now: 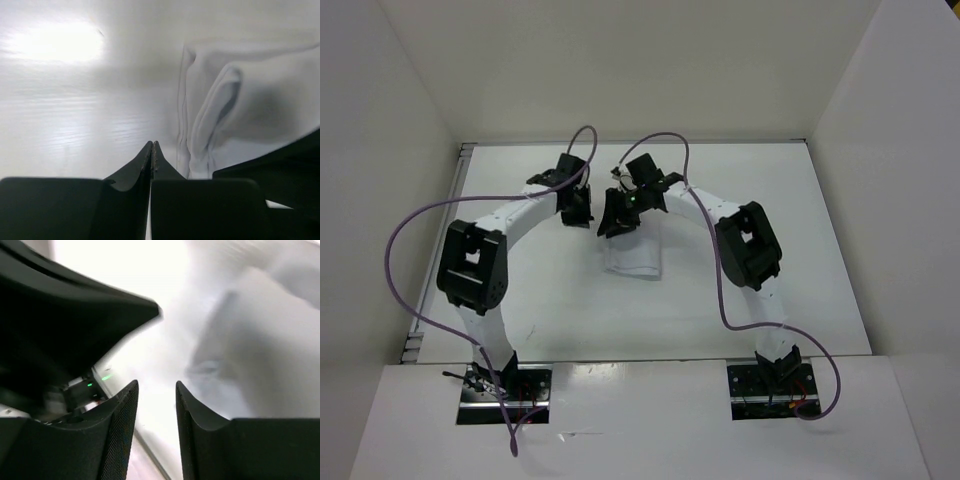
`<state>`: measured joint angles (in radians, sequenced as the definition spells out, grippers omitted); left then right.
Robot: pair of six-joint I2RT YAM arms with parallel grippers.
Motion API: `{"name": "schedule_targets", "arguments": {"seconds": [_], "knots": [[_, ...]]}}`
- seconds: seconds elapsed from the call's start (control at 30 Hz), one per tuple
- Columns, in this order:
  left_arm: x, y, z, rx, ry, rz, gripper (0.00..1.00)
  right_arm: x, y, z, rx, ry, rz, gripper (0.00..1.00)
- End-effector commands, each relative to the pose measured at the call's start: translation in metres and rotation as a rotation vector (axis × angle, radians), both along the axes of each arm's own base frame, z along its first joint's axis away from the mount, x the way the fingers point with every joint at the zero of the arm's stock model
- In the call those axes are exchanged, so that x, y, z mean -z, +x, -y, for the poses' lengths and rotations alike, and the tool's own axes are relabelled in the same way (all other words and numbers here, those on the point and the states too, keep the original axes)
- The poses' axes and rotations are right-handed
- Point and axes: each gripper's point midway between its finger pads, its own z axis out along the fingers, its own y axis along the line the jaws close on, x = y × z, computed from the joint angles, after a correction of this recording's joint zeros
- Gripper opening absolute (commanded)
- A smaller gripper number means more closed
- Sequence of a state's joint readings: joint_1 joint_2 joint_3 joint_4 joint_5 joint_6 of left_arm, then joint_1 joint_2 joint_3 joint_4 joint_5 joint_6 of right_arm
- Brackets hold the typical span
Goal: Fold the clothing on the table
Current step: Fold the skirt
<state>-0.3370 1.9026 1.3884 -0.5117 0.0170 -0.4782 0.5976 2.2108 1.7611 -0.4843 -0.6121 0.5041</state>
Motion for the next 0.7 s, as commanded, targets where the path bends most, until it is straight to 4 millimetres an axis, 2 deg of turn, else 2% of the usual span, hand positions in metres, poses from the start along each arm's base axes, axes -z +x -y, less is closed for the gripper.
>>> {"name": "schedule_targets", "arguments": {"seconds": [0.0, 0.03, 0.1, 0.13, 0.17, 0.2, 0.23, 0.27, 0.3, 0.4, 0.47, 0.5, 0.53, 0.57, 0.67], "knots": [[-0.102, 0.027, -0.032, -0.038, 0.055, 0.241, 0.01, -0.103, 0.005, -0.021, -0.076, 0.253, 0.157, 0.42], [-0.112, 0.028, -0.032, -0.031, 0.055, 0.259, 0.01, -0.121, 0.005, -0.013, -0.072, 0.262, 0.187, 0.42], [-0.132, 0.028, -0.023, 0.004, 0.009, 0.29, 0.01, -0.134, 0.013, -0.001, -0.024, 0.223, 0.237, 0.4], [-0.133, 0.022, -0.008, 0.059, -0.066, 0.27, 0.01, -0.142, 0.009, 0.007, -0.009, 0.201, 0.252, 0.36], [-0.142, 0.02, 0.003, 0.095, -0.122, 0.286, 0.01, -0.14, 0.017, 0.016, 0.045, 0.16, 0.272, 0.32], [-0.146, 0.018, 0.012, 0.131, -0.172, 0.285, 0.01, -0.132, 0.021, 0.028, 0.084, 0.122, 0.266, 0.22], [-0.146, 0.015, 0.021, 0.162, -0.214, 0.279, 0.01, -0.127, 0.021, 0.035, 0.114, 0.083, 0.264, 0.17], [-0.155, 0.011, 0.035, 0.221, -0.291, 0.285, 0.01, -0.128, 0.027, 0.047, 0.154, 0.062, 0.281, 0.14], [-0.154, 0.004, 0.046, 0.259, -0.325, 0.274, 0.0, -0.111, 0.036, 0.063, 0.205, 0.011, 0.268, 0.12], [-0.158, -0.01, 0.072, 0.405, -0.472, 0.256, 0.0, -0.104, 0.05, 0.088, 0.269, -0.015, 0.267, 0.08], [-0.147, -0.023, 0.093, 0.488, -0.558, 0.21, 0.0, -0.093, 0.054, 0.091, 0.277, -0.029, 0.248, 0.07], [-0.141, -0.023, 0.095, 0.482, -0.572, 0.191, 0.0, -0.092, 0.06, 0.098, 0.299, -0.04, 0.253, 0.07], [-0.127, -0.019, 0.096, 0.467, -0.576, 0.165, 0.0, -0.085, 0.062, 0.099, 0.304, -0.054, 0.245, 0.05], [-0.114, -0.026, 0.101, 0.478, -0.585, 0.128, 0.0, -0.079, 0.066, 0.103, 0.308, -0.064, 0.242, 0.05], [-0.076, -0.028, 0.101, 0.447, -0.581, 0.043, 0.0, -0.06, 0.066, 0.103, 0.295, -0.068, 0.195, 0.04]]}}
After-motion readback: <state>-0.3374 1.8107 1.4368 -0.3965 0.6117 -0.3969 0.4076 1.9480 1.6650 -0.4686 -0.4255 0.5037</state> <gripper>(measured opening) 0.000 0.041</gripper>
